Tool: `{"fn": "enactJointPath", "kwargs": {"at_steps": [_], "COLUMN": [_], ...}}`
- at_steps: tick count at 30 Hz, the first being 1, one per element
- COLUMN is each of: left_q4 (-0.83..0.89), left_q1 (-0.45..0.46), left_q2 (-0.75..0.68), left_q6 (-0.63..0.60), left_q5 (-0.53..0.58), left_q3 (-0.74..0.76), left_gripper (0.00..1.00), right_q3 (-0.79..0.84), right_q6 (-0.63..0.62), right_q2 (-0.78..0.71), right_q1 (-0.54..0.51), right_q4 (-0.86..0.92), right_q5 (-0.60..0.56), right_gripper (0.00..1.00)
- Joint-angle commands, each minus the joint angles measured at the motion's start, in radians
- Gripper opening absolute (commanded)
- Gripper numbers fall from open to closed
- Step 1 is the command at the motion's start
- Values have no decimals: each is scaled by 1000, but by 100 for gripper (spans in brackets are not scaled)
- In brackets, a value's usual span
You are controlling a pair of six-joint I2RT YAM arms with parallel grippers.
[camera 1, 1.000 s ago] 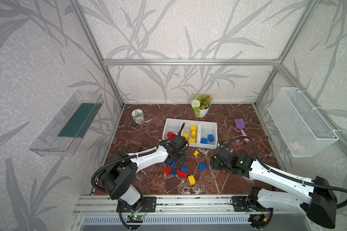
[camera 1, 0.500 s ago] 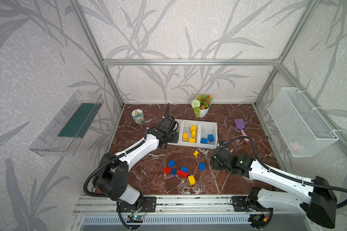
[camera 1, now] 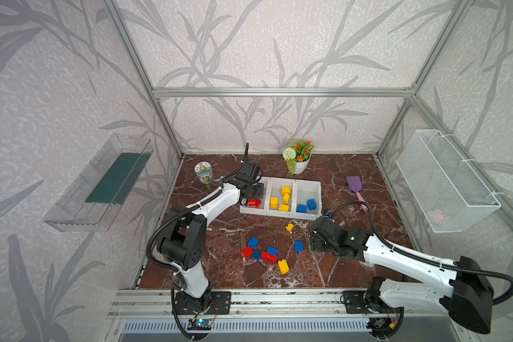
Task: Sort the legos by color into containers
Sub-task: 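Carry the red brick with the left gripper into the red compartment and release, then withdraw the left gripper from the red compartment while the right gripper moves over the pile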
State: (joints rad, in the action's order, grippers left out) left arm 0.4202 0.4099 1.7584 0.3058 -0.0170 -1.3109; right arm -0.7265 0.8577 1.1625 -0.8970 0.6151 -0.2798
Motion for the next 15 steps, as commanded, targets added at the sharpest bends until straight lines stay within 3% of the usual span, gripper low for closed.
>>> {"fn": "enactJointPath", "kwargs": {"at_steps": [1, 8, 15], "left_q4": [40, 21, -59], "left_q1": [-7, -9, -8], "left_q2": [-1, -85, -264], "left_q6": [-7, 21, 55], "left_q5": [-30, -35, -92], "left_q3": [-48, 27, 250], "left_gripper": [65, 67, 68], "right_q3": [-25, -1, 16], "right_q6": [-5, 12, 25], "right_q2": [-24, -73, -74], "right_q1": [-8, -8, -16], "right_q4": [32, 47, 38], "right_q5": [-14, -23, -20], "right_gripper": [73, 73, 73]}}
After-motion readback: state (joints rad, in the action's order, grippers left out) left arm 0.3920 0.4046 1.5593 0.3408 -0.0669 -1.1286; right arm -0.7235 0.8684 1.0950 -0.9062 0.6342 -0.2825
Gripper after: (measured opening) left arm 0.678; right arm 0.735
